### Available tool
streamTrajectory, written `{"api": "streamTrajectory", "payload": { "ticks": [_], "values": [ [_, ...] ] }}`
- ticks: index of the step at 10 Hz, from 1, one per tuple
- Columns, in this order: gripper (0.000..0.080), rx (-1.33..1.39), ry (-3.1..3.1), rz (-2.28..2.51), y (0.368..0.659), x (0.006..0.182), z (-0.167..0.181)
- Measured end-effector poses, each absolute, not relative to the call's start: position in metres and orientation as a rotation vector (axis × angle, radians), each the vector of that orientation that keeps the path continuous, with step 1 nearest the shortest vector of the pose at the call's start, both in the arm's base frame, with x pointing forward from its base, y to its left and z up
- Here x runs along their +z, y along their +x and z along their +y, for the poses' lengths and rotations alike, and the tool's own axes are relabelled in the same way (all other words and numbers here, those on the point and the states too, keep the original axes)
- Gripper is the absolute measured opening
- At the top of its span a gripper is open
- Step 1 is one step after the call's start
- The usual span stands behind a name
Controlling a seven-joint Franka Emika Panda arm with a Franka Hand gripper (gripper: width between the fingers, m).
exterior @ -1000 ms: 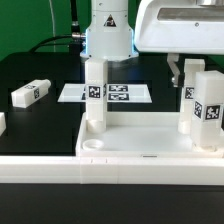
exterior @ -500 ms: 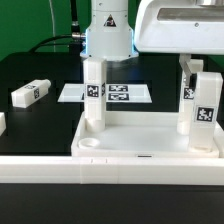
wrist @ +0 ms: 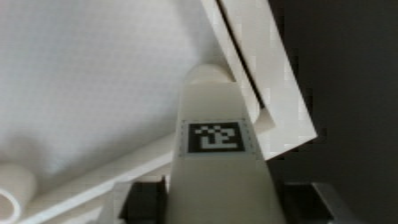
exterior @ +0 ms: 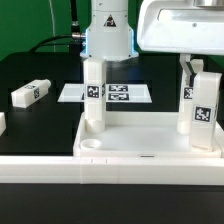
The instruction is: Assemble desk
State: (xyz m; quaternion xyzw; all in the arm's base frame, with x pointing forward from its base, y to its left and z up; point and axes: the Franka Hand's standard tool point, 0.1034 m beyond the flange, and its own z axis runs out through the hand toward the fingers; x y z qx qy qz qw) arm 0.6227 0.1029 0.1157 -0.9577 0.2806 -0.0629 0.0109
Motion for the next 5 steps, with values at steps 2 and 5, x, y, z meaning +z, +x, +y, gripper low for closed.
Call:
{"api": "streamTrajectory", "payload": {
  "ticks": [2, 5],
  "values": [
    [0.0291, -0.187, -2.866, 1.171, 0.622, 0.1151, 0.1041],
    [0.0291, -0.163, -2.558, 1.678, 0.6215, 0.1139, 0.1101]
  ]
}}
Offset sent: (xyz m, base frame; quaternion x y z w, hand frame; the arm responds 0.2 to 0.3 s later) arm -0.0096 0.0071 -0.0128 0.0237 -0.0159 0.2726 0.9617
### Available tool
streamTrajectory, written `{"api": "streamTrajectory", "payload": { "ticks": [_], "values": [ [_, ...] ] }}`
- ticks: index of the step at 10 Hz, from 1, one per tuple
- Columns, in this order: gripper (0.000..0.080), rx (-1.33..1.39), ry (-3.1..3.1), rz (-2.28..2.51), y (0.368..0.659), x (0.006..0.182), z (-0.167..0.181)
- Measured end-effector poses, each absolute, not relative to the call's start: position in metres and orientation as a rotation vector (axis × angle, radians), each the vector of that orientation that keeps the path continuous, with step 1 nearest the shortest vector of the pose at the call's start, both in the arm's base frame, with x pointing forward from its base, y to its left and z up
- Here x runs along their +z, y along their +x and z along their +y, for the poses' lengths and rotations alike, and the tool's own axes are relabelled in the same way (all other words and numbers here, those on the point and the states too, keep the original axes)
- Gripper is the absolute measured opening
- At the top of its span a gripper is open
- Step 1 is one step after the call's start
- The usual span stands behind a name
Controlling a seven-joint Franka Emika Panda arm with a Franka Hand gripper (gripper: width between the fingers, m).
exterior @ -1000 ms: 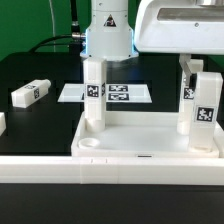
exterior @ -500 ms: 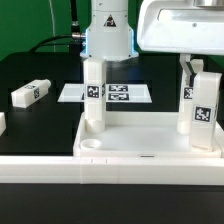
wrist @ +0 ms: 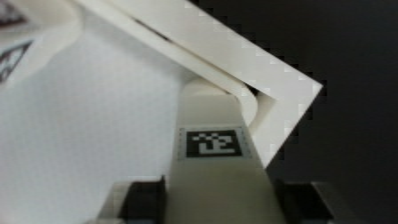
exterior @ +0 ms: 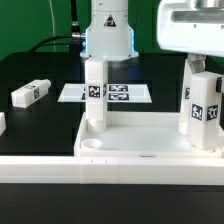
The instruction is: Assemble desk
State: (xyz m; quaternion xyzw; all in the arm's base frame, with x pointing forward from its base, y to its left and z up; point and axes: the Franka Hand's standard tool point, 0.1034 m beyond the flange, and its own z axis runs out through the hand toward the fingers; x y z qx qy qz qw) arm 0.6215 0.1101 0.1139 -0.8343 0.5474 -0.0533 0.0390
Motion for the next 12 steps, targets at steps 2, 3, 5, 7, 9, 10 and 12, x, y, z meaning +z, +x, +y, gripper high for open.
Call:
{"api": "streamTrajectory", "payload": {
  "ticks": [2, 3, 5, 7, 9, 10, 12],
  "values": [
    [0.0291, -0.147, -2.387, 1.894, 0.6222, 0.1137, 0.1135],
    [0.0291, -0.143, -2.34, 1.947, 0.6224, 0.1137, 0.1137],
    [0.0291, -0.144, -2.374, 1.909, 0.6221, 0.1135, 0.1133],
    [0.0503, -0.152, -2.483, 1.776, 0.6223, 0.1136, 0.1124],
    [0.064, -0.158, -2.675, 1.506, 0.6232, 0.1154, 0.1134],
    [0.064, -0.165, -2.754, 1.364, 0.6244, 0.1164, 0.1132],
    [0.0649, -0.186, -2.878, 1.101, 0.6263, 0.117, 0.11]
  ]
}}
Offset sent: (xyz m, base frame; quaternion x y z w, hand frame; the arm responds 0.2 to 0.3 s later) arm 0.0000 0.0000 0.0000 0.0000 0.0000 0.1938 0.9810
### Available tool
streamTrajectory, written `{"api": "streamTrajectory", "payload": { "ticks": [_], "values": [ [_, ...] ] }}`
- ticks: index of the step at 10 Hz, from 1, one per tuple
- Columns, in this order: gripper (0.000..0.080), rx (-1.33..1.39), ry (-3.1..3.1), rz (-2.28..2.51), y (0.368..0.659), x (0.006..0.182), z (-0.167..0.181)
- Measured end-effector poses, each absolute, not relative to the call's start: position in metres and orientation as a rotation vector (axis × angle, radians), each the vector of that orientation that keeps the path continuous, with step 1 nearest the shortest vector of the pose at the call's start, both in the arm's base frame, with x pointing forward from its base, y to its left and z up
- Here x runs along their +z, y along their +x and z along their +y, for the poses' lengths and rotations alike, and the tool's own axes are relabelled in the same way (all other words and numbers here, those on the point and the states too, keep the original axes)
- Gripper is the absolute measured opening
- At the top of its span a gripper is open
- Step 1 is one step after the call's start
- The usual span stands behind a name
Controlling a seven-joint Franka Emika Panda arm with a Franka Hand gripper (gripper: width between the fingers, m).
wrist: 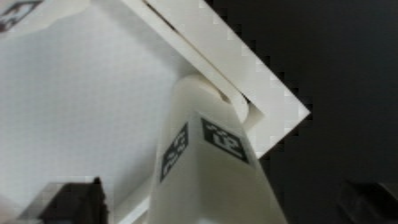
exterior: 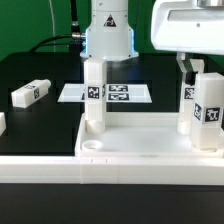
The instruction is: Assemble desk
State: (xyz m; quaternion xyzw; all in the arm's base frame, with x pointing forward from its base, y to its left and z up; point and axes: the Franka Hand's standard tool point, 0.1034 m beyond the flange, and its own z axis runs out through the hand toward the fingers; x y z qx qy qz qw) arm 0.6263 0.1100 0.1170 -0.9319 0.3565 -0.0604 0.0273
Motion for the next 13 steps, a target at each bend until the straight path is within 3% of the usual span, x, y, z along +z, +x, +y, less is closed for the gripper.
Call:
{"api": "streamTrajectory", "payload": {
  "ticks": [9, 11, 12, 13],
  "values": [
    [0.0649, -0.212, -3.135, 0.206, 0.6292, 0.1197, 0.1052],
    [0.0386, -0.212, -3.134, 0.21, 0.6292, 0.1195, 0.1052],
    [0.0386, -0.212, -3.134, 0.21, 0.6291, 0.1195, 0.1052],
    [0.029, -0.212, -3.134, 0.21, 0.6291, 0.1194, 0.1052]
  ]
}}
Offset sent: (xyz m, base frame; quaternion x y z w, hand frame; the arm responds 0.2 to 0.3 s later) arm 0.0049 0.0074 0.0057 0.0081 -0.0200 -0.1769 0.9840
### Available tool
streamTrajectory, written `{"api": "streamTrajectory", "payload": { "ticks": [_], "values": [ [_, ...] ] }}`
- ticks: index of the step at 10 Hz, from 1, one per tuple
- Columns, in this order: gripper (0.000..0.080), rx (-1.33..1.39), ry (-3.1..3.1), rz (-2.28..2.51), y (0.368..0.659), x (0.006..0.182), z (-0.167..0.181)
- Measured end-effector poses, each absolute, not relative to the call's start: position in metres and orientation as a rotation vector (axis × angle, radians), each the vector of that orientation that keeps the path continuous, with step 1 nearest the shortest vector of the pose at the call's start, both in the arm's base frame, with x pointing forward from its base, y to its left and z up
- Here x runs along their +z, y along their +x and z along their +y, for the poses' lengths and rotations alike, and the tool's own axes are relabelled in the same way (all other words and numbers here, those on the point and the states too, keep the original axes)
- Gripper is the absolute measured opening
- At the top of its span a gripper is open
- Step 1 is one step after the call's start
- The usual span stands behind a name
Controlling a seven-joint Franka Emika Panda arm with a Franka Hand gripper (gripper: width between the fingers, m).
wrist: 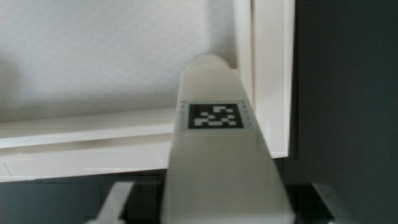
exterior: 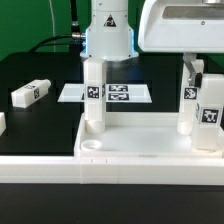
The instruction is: Assemble desk
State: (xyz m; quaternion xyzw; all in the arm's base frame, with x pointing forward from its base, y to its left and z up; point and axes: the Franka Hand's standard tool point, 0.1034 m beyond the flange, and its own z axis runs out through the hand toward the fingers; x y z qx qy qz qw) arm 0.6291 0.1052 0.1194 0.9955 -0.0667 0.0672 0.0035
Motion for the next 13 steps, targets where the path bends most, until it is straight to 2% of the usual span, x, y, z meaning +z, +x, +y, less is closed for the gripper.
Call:
{"api": "streamTrajectory", "payload": {
  "ticks": [4, 11, 13],
  "values": [
    [0.029, 0.211, 3.119, -0.252, 0.6291, 0.1194, 0.1052],
    [0.0291, 0.208, 2.799, -1.555, 0.6283, 0.1176, 0.1066],
    [0.0291, 0.189, 2.678, -1.796, 0.6287, 0.1177, 0.1054]
  ]
}}
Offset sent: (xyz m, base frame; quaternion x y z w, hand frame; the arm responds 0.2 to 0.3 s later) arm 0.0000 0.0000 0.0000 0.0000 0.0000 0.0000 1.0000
